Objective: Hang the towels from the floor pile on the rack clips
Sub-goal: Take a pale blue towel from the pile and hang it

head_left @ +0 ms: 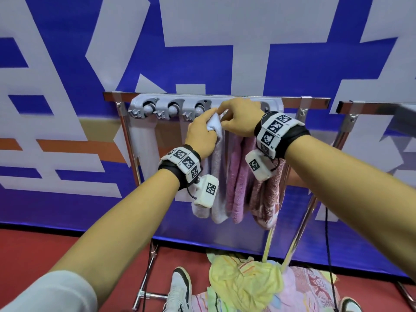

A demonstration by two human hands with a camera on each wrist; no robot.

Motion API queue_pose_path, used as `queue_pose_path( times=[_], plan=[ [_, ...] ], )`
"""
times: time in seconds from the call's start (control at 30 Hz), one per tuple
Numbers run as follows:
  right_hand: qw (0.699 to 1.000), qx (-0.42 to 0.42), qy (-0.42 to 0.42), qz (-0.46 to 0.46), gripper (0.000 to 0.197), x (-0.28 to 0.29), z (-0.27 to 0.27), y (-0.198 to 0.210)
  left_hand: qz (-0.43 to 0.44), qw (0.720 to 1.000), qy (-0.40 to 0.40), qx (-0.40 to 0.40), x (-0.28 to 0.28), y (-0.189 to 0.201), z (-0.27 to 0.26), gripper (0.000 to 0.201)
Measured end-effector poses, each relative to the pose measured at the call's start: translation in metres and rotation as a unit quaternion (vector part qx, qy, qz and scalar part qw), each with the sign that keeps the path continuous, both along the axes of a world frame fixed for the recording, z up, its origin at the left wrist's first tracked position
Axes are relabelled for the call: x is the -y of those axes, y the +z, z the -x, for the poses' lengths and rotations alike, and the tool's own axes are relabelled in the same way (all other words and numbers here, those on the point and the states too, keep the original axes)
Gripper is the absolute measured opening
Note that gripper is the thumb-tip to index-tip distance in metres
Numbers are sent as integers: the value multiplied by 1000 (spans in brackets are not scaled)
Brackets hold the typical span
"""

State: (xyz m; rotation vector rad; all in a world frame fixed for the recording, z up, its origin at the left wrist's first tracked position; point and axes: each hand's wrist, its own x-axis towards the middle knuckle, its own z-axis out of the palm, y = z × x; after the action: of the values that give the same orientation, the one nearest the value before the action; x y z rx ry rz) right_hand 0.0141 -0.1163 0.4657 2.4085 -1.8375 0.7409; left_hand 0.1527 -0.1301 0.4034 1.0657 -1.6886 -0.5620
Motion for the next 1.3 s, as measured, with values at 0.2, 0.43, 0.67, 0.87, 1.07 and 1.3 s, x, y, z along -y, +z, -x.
queue_pose_path(
  times=[0.2, 0.43, 0.67, 0.87, 1.07, 1.3],
  plan=[
    [995, 88, 34, 20, 31, -16, 2, -4, -3, 997, -64, 32, -15, 3, -8, 64],
    [995, 79, 46, 48, 31, -43, 17, -13, 100, 995, -17, 22, -41, 8, 2, 36],
    [989, 118, 66, 62, 18, -80, 46, -28, 160, 984, -37, 74, -76, 1, 33, 30],
    [997, 68, 41, 20, 17, -115, 82, -55, 127, 978, -100, 131, -102, -36, 65, 47],
    [996, 3, 17, -86, 16, -140, 122, -105, 60, 969, -144, 192, -125, -93, 91, 51],
    [974, -43, -6, -222, 42, -153, 175, -185, -87, 920, -164, 345, -141, -166, 120, 65]
  ],
)
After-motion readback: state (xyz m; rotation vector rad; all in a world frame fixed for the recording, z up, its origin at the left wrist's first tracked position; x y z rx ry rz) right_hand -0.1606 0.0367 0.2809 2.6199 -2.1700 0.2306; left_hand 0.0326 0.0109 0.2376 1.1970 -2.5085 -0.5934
